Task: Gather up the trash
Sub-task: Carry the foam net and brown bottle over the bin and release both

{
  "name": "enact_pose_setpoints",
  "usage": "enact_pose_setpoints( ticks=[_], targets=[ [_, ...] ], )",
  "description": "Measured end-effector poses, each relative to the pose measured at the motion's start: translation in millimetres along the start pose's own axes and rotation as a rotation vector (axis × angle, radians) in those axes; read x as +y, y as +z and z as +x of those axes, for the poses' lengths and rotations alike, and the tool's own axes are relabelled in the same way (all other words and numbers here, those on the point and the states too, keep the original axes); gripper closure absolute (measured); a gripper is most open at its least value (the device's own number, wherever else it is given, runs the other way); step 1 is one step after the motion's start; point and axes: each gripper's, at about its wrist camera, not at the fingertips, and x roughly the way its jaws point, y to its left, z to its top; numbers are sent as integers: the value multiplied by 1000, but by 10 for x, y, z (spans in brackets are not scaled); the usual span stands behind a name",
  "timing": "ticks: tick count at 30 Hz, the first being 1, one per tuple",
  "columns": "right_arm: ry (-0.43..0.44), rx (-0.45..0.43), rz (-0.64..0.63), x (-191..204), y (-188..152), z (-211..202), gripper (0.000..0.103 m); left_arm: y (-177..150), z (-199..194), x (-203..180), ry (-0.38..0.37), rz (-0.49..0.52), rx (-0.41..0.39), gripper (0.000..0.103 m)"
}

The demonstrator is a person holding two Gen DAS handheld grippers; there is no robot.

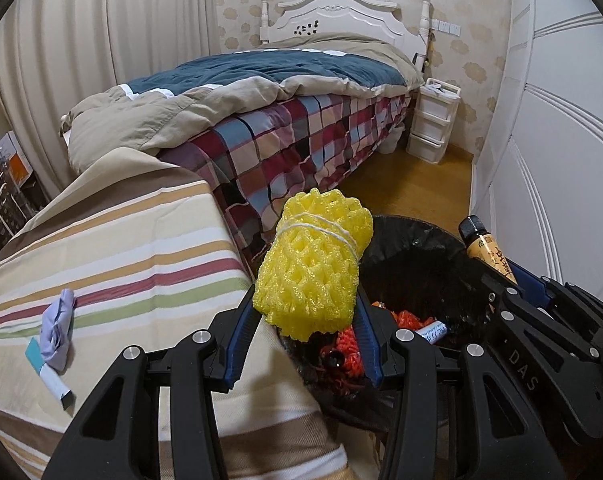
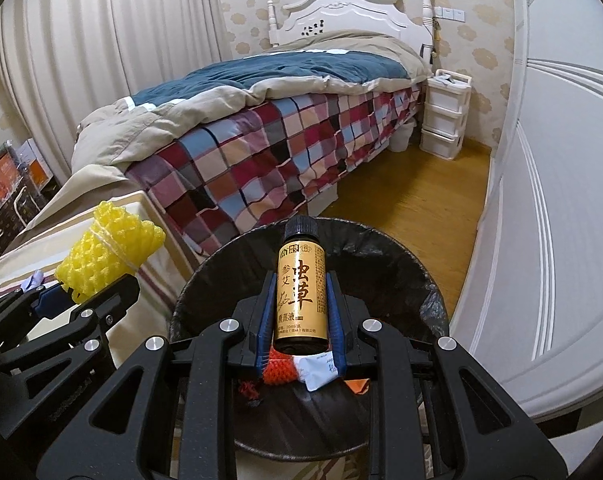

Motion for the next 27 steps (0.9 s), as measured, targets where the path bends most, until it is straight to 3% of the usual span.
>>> enact_pose_setpoints(
  ticks=[20, 23, 27],
  targets=[
    [-46, 22, 41, -230, 6, 195, 79, 85, 240, -252, 17, 56, 26, 56],
    [-55, 19, 42, -238, -8, 190, 77, 86, 237, -267, 23, 58, 23, 46],
    [-71, 7, 43, -242, -3, 165, 64, 89, 209, -271, 26, 56, 7, 33]
  ],
)
